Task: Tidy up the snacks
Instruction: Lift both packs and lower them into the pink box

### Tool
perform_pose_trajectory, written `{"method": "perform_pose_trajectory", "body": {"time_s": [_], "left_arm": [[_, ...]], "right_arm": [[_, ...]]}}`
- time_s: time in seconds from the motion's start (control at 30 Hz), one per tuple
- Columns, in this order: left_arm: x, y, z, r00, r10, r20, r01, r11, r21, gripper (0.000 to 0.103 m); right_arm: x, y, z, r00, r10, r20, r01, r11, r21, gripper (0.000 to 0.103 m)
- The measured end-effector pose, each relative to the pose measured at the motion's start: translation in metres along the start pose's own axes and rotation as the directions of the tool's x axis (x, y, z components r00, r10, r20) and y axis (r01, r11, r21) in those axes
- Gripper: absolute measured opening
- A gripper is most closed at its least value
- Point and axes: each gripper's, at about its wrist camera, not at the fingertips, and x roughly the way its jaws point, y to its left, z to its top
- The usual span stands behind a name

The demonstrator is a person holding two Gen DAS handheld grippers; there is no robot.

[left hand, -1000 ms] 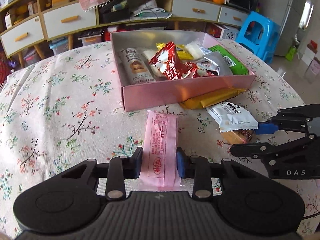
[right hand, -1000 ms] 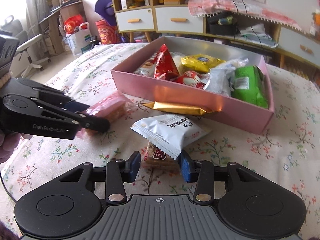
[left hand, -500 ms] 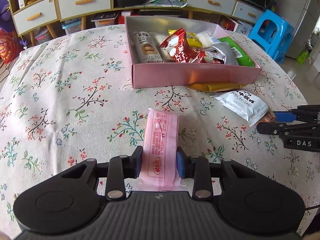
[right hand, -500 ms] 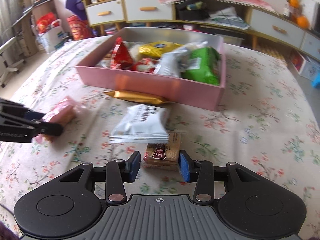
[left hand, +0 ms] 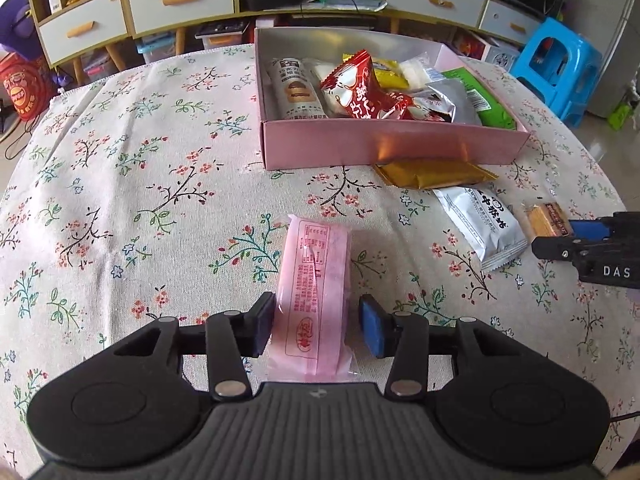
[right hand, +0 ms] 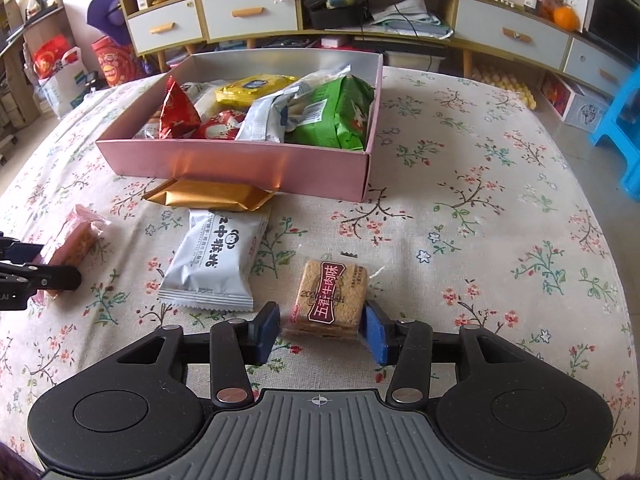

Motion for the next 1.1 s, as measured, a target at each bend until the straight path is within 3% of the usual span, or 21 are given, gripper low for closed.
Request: {"method": "perform_pose_trajectory", "body": {"time_s": [0.07, 0.17, 0.57, 1.1], "left_arm": [[0.0, 0.001, 0.001, 1.0, -0.002, -0.002, 0.002, 1.0, -0.019, 0.041], [0.0, 0.003, 0.003, 1.0, 0.0, -0.002, 0.0, 0.999, -0.046, 0.031], [-0.008, 0.019, 0.013, 0.996, -0.076, 0.037, 0.081, 0.981, -0.179, 0.03], [-0.021, 0.021, 0.04, 0.986, -0.093, 0.136, 0.122, 0.967, -0.225, 0.03]], "right_arm": [[0.0, 0.001, 0.001, 1.0, 0.001, 0.0, -0.001, 1.0, 0.002, 0.047], [0.0, 0.0, 0.002, 1.0, 0.003, 0.0, -0.003, 1.0, 0.014, 0.043], [-0.008, -0.015, 0.021, 0.996, 0.083, 0.014, -0.084, 0.986, 0.146, 0.041], [-0.02, -0.031, 0.054, 0.981, 0.168, 0.101, -0.191, 0.934, 0.302, 0.041]]}}
